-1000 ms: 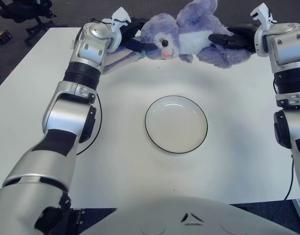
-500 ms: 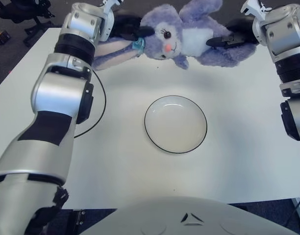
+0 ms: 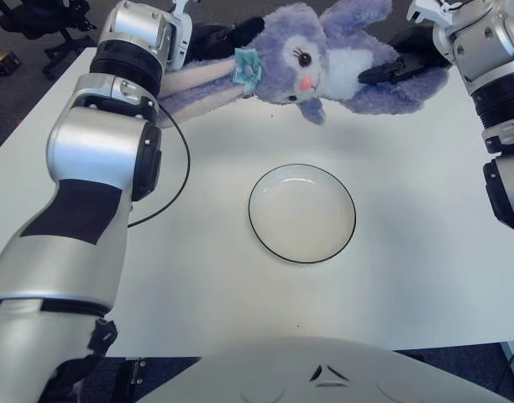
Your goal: Put the doll into the plate.
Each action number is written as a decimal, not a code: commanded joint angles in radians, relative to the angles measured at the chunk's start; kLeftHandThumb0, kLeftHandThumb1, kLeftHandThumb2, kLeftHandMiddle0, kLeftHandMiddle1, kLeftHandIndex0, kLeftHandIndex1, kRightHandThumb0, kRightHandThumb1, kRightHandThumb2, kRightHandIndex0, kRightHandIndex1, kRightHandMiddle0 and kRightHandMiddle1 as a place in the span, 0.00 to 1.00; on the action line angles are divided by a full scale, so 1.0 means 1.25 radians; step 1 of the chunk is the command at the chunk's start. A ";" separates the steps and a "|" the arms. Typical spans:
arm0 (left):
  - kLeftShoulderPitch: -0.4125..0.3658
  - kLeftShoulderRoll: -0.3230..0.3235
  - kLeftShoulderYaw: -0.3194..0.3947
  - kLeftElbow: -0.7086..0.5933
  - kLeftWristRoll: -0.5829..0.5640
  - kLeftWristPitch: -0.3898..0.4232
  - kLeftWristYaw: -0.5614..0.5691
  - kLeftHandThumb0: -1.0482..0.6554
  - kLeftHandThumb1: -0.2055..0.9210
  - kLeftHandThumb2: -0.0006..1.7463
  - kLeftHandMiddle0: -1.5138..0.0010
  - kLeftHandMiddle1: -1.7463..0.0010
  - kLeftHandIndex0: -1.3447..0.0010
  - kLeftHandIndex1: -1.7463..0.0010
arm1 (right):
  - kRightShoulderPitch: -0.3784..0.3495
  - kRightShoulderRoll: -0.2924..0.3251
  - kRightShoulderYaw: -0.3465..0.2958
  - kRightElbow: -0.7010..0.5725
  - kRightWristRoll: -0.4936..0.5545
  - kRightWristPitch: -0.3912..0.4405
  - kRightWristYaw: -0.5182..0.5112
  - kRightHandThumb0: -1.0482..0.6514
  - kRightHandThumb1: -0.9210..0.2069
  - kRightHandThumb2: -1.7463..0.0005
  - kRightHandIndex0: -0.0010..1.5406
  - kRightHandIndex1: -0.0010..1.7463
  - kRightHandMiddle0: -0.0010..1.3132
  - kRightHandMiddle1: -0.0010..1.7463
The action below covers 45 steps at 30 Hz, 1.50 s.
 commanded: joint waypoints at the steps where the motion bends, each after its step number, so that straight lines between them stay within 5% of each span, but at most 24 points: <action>1: 0.016 -0.003 0.011 -0.022 -0.018 -0.018 -0.010 0.43 1.00 0.33 0.38 0.00 0.47 0.00 | -0.033 0.004 0.001 0.034 -0.015 -0.032 0.015 0.52 0.00 0.83 0.66 1.00 0.62 1.00; 6: 0.033 -0.002 0.015 -0.045 -0.026 -0.044 -0.001 0.41 1.00 0.34 0.38 0.00 0.48 0.00 | -0.041 0.009 -0.004 0.059 -0.026 -0.054 0.025 0.52 0.00 0.83 0.66 1.00 0.62 1.00; 8: 0.137 0.000 0.022 -0.182 -0.003 -0.293 0.119 0.38 1.00 0.35 0.46 0.07 0.58 0.08 | -0.056 0.013 0.008 0.123 -0.022 -0.117 0.096 0.51 0.00 0.82 0.66 1.00 0.61 1.00; 10: 0.196 0.004 0.016 -0.253 0.023 -0.461 0.196 0.33 1.00 0.33 0.57 0.29 0.67 0.34 | -0.064 0.016 0.009 0.155 -0.020 -0.145 0.128 0.50 0.00 0.82 0.65 1.00 0.54 1.00; 14: 0.240 0.015 -0.006 -0.284 0.067 -0.656 0.283 0.31 1.00 0.29 0.66 0.48 0.73 0.53 | -0.070 0.019 0.003 0.174 -0.017 -0.156 0.138 0.44 0.00 0.82 0.62 1.00 0.40 0.93; 20: 0.248 0.017 -0.012 -0.278 0.072 -0.704 0.306 0.31 1.00 0.27 0.70 0.55 0.74 0.60 | -0.075 0.022 0.000 0.188 -0.021 -0.167 0.141 0.41 0.00 0.82 0.60 1.00 0.33 0.88; 21: 0.286 0.028 -0.024 -0.317 0.133 -0.847 0.405 0.31 1.00 0.27 0.70 0.55 0.74 0.60 | -0.064 0.011 -0.006 0.174 -0.007 -0.251 0.149 0.41 0.00 0.82 0.60 1.00 0.33 0.88; 22: 0.315 0.037 -0.032 -0.345 0.180 -0.956 0.481 0.28 1.00 0.28 0.71 0.60 0.78 0.62 | -0.055 0.002 -0.010 0.163 0.002 -0.316 0.155 0.38 0.00 0.76 0.55 0.87 0.31 0.78; 24: 0.349 0.045 -0.036 -0.369 0.247 -1.128 0.592 0.22 1.00 0.30 0.72 0.80 0.84 0.70 | -0.047 -0.004 -0.023 0.163 0.024 -0.386 0.178 0.29 0.00 0.60 0.53 0.40 0.35 0.41; 26: 0.351 0.045 -0.035 -0.363 0.264 -1.172 0.622 0.18 1.00 0.31 0.72 0.90 0.86 0.75 | -0.048 -0.001 -0.030 0.172 0.031 -0.394 0.188 0.25 0.00 0.51 0.51 0.17 0.38 0.22; 29: 0.348 0.059 -0.046 -0.356 0.334 -1.253 0.705 0.14 1.00 0.33 0.73 0.95 0.87 0.77 | -0.056 0.003 -0.038 0.196 0.038 -0.386 0.207 0.22 0.00 0.45 0.48 0.05 0.39 0.12; 34: 0.343 0.063 -0.052 -0.339 0.365 -1.282 0.749 0.12 1.00 0.33 0.74 0.97 0.88 0.78 | -0.059 0.005 -0.041 0.207 0.037 -0.395 0.210 0.20 0.00 0.42 0.46 0.01 0.39 0.08; 38: 0.366 0.092 -0.083 -0.401 0.537 -1.295 0.940 0.09 1.00 0.34 0.77 0.99 0.88 0.79 | -0.091 0.020 -0.045 0.267 0.018 -0.261 0.196 0.17 0.00 0.41 0.43 0.00 0.33 0.04; 45: 0.364 0.098 -0.111 -0.381 0.611 -1.302 1.057 0.08 1.00 0.34 0.78 1.00 0.88 0.80 | -0.091 0.018 -0.044 0.271 0.006 -0.297 0.179 0.14 0.00 0.40 0.35 0.00 0.29 0.02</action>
